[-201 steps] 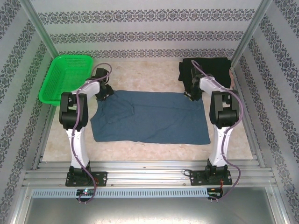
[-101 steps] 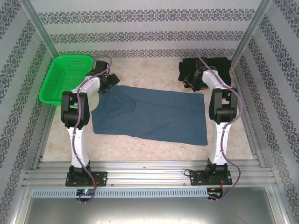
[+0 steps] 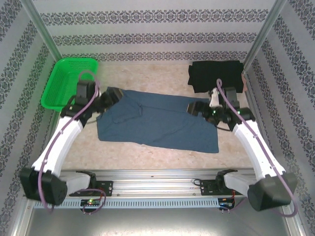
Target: Fold and stack the t-shirts
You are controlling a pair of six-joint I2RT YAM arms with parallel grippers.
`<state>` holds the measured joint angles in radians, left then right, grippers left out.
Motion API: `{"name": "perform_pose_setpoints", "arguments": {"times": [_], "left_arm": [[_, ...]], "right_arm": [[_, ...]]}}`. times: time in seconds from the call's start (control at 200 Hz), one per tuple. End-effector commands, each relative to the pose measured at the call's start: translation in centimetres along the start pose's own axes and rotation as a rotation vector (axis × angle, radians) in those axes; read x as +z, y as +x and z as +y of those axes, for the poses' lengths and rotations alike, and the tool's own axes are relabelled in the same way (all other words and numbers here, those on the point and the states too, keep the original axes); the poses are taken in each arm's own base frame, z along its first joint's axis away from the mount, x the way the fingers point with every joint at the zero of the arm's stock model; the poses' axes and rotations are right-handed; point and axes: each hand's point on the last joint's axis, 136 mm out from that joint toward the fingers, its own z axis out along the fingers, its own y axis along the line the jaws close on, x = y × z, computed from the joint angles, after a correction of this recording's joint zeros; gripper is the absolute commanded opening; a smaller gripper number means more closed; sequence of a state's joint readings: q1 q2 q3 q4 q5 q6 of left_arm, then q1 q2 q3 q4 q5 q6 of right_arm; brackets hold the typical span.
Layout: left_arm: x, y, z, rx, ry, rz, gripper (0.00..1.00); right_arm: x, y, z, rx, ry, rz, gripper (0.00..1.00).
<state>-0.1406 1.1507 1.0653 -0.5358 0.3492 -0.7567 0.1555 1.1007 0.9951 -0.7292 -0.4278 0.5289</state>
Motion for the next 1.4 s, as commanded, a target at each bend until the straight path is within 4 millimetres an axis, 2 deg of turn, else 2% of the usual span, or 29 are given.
{"name": "perform_pose_setpoints", "arguments": {"times": [0.0,0.095,0.2,0.43,0.615,0.704,0.884,0.954,1.144,1.294,1.394], "left_arm": [[-1.5,8.0,7.6,-0.084,-0.215,0.188,0.81],[-2.1,11.3,10.7,-0.092,-0.282,0.253,0.78],[-1.1,13.3,13.5,-0.086,-0.350,0.297,0.72],[2.2,13.1,15.5,-0.127,-0.383,0.272,0.72],[4.6,12.0,17.6,-0.203,-0.437,0.183,0.72],[5.3,11.3,18.4,-0.224,-0.463,0.136,0.69],[6.0,9.6,18.6,-0.231,-0.476,0.064,0.65],[6.7,9.4,18.6,-0.232,-0.473,0.080,0.61],[7.4,9.8,18.9,-0.236,-0.486,0.116,0.40],[6.6,9.3,17.5,-0.213,-0.454,0.124,0.18],[6.5,8.8,16.4,-0.207,-0.423,0.133,0.13]], "right_arm": [[0.1,5.7,-2.8,0.118,0.065,0.125,0.96],[0.2,7.8,-4.1,0.148,0.101,0.155,0.97],[0.9,8.0,-4.1,0.147,0.102,0.174,0.98],[2.4,7.3,-3.0,0.086,0.102,0.206,0.98],[3.3,8.3,-4.9,0.071,0.195,0.248,0.98],[3.9,8.8,-5.2,0.078,0.192,0.259,0.98],[4.3,8.7,-5.0,0.070,0.172,0.253,0.98],[4.5,8.8,-5.1,0.068,0.170,0.255,0.98],[5.0,8.7,-5.1,0.067,0.167,0.261,0.98],[5.0,8.4,-5.0,0.058,0.173,0.260,0.98],[5.1,8.2,-5.1,0.052,0.178,0.261,0.98]]}}
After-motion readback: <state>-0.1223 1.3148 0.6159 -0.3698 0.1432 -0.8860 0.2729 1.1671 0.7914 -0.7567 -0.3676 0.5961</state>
